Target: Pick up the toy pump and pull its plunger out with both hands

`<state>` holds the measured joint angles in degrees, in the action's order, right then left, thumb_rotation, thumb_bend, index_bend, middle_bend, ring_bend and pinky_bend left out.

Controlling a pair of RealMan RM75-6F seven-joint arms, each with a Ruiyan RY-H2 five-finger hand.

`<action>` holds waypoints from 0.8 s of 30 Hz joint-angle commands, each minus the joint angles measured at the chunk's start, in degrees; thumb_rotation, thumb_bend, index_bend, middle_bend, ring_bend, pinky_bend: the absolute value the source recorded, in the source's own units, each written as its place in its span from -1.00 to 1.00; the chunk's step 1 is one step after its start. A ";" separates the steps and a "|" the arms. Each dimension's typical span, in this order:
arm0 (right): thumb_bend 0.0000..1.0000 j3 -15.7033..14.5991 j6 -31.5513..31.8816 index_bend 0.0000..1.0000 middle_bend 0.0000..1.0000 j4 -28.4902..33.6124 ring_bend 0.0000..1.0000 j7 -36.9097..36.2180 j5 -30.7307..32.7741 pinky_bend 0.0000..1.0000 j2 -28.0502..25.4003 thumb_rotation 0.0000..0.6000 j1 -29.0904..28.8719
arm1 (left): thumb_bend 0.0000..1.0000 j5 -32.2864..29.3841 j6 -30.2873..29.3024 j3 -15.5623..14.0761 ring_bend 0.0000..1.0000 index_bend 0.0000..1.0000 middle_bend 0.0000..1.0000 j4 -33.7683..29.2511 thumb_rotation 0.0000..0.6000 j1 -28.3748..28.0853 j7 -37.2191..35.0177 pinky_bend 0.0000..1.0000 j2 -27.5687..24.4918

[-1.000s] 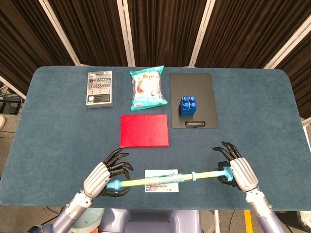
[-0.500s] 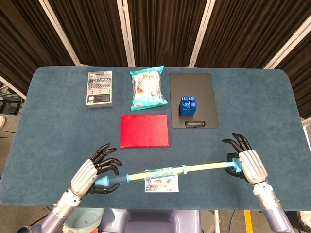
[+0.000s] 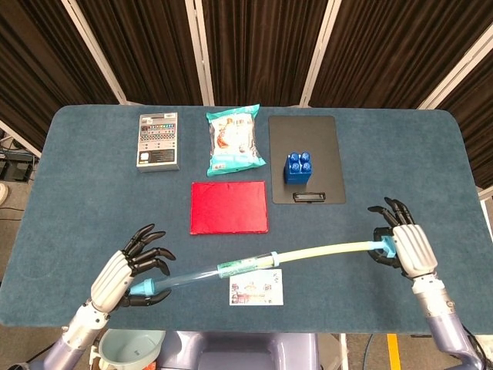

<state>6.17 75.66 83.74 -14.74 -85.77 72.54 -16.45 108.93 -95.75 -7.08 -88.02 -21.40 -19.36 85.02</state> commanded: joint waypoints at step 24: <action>-0.23 3.68 -4.16 0.78 -0.51 -4.15 -1.00 -6.53 4.77 -1.00 -1.66 1.00 -2.58 | -0.18 2.46 -2.51 -0.09 -0.79 0.44 -0.28 -1.12 1.00 1.05 -4.85 -0.98 -3.72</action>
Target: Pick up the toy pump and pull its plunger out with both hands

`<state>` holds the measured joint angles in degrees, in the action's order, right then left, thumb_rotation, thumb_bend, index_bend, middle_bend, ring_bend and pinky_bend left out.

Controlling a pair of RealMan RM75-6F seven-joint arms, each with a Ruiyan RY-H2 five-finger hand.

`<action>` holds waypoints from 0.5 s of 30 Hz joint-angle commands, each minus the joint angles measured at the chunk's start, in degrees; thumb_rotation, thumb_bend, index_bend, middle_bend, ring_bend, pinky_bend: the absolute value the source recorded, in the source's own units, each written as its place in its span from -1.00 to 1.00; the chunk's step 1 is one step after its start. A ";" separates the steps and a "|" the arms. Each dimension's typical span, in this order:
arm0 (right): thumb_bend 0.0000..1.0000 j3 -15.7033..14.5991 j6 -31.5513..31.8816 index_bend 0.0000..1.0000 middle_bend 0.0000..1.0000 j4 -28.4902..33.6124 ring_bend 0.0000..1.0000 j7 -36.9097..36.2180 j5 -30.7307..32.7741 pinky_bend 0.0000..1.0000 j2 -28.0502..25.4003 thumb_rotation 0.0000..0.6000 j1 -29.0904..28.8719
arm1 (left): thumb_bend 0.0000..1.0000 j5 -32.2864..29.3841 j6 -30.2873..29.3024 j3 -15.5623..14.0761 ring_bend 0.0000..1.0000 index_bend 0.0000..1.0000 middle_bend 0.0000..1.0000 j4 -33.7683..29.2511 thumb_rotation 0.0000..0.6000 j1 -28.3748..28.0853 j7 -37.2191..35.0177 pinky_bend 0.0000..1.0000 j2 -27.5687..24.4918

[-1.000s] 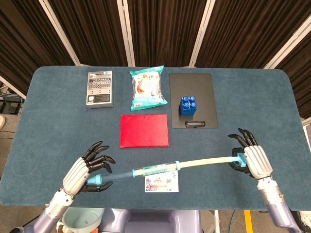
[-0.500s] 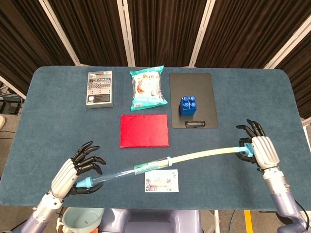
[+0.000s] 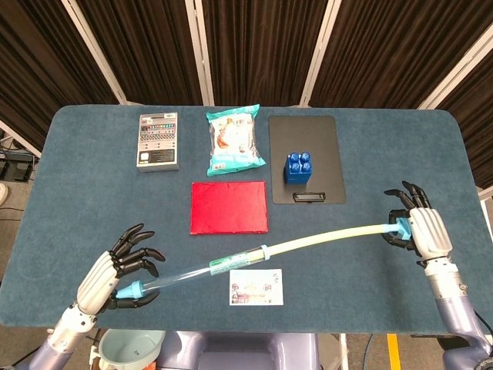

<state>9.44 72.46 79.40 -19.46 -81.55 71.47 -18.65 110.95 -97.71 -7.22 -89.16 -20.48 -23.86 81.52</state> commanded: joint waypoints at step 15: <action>-0.24 0.78 -6.77 0.78 -0.51 4.36 -1.00 -8.67 1.48 -1.00 -5.43 1.00 -2.33 | -0.18 1.35 -2.05 0.59 -0.79 0.44 -0.28 -0.17 1.00 0.29 -3.15 -0.98 -0.96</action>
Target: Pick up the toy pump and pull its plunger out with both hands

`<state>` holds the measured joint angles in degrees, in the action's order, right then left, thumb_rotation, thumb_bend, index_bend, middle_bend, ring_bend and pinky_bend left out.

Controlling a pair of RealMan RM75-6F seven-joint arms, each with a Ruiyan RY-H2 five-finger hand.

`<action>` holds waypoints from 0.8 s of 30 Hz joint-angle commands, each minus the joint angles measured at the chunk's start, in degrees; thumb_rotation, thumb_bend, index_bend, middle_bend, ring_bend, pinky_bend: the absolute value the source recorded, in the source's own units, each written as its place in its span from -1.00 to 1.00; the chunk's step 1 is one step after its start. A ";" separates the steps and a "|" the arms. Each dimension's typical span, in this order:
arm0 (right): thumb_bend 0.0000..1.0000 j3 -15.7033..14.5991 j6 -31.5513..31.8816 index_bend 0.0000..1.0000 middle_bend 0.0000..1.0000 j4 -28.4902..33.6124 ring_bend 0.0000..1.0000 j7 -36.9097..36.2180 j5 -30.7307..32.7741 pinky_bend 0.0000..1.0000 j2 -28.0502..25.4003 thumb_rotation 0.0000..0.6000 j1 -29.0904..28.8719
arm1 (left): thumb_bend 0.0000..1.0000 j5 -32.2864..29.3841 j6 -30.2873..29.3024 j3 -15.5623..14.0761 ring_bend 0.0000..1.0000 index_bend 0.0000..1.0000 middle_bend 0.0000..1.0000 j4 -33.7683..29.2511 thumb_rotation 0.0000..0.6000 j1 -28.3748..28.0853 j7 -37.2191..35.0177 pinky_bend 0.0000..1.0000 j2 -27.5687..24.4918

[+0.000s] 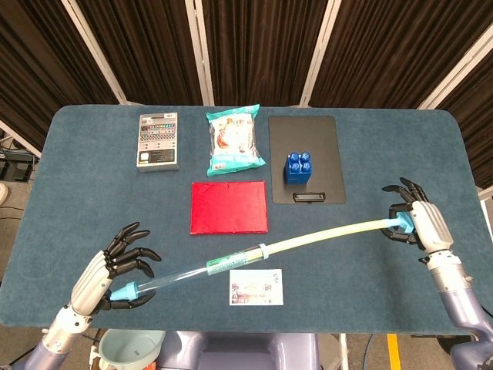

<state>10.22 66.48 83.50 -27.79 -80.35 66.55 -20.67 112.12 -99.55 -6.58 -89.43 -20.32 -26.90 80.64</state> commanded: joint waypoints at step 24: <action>-0.25 1.42 -6.52 0.78 -0.51 -2.36 -1.00 -6.14 3.32 -1.00 -2.84 1.00 -2.75 | -0.18 1.17 -1.26 0.01 -0.79 0.44 -0.28 -0.69 1.00 1.03 -0.61 -0.98 -1.29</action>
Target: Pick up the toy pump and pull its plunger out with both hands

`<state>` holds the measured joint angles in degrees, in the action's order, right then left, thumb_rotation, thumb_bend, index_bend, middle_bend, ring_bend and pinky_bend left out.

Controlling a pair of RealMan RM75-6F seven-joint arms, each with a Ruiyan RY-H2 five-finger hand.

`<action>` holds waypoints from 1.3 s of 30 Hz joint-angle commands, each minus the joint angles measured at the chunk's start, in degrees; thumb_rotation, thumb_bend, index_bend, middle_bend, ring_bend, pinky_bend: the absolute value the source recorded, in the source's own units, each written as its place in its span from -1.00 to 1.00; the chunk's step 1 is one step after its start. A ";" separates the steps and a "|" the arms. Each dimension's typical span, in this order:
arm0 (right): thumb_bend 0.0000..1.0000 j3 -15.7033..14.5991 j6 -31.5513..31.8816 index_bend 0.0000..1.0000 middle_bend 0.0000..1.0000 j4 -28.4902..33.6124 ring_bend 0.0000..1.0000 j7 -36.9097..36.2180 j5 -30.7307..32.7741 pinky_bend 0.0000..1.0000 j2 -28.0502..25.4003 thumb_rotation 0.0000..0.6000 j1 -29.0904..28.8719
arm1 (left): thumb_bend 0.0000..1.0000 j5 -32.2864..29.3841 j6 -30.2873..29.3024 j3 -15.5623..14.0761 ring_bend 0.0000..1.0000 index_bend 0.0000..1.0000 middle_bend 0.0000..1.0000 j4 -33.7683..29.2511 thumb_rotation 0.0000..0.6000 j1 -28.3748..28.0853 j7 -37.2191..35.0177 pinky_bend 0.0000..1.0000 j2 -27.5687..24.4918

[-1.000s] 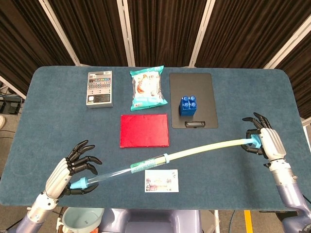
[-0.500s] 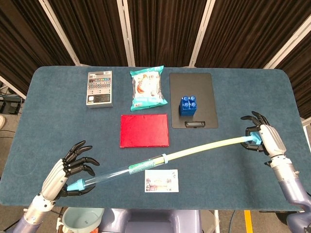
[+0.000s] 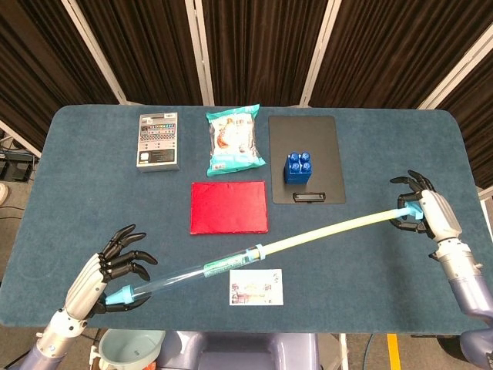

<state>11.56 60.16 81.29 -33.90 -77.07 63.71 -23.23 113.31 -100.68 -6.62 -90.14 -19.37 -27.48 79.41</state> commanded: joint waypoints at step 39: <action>-0.82 -6.09 3.62 -1.00 -1.00 0.07 -1.00 13.27 -3.27 -1.00 5.01 1.00 2.70 | -0.74 -12.44 12.68 1.92 -0.96 -0.72 -0.69 25.78 1.00 -3.94 -20.52 -0.98 5.17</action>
<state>5.68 62.16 80.23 -22.10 -79.52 69.18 -21.21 101.11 -87.32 -4.41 -64.61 -23.91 -48.22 85.36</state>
